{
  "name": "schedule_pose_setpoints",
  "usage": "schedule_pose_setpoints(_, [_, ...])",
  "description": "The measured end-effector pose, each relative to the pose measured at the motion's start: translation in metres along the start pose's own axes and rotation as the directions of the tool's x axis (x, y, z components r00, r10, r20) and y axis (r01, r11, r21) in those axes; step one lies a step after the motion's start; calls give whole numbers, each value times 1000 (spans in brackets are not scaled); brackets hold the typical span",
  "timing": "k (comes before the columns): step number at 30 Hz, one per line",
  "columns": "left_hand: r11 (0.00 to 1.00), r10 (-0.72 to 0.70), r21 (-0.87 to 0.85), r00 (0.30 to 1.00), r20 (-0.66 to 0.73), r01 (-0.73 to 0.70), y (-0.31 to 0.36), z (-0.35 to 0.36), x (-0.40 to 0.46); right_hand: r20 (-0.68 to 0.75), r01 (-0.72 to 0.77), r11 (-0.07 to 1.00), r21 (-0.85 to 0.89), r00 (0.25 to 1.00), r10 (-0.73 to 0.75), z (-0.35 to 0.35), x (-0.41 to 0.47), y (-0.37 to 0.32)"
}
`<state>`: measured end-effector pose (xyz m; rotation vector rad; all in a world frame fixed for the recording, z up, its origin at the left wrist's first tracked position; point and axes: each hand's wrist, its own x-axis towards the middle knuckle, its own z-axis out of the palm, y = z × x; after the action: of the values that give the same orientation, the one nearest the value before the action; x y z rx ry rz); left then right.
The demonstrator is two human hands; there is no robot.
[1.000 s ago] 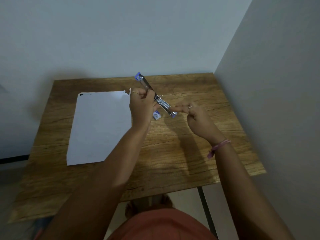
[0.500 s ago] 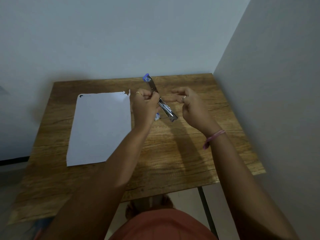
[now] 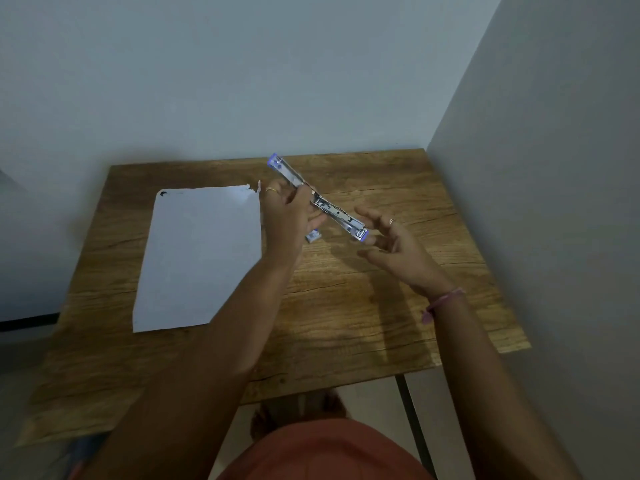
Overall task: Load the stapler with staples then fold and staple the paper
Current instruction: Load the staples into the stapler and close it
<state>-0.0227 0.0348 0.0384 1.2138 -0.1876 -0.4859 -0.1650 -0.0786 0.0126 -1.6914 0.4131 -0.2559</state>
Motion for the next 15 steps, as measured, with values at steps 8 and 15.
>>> schedule_pose_setpoints(8, [997,-79,24,975,207,75,-17,-5,-3,-180,38,970,242,984,7,7,1,13])
schedule_pose_setpoints(15, [995,-70,-48,942,327,91,-23,-17,-4,-219,72,957,283,976,-9,0,3,11])
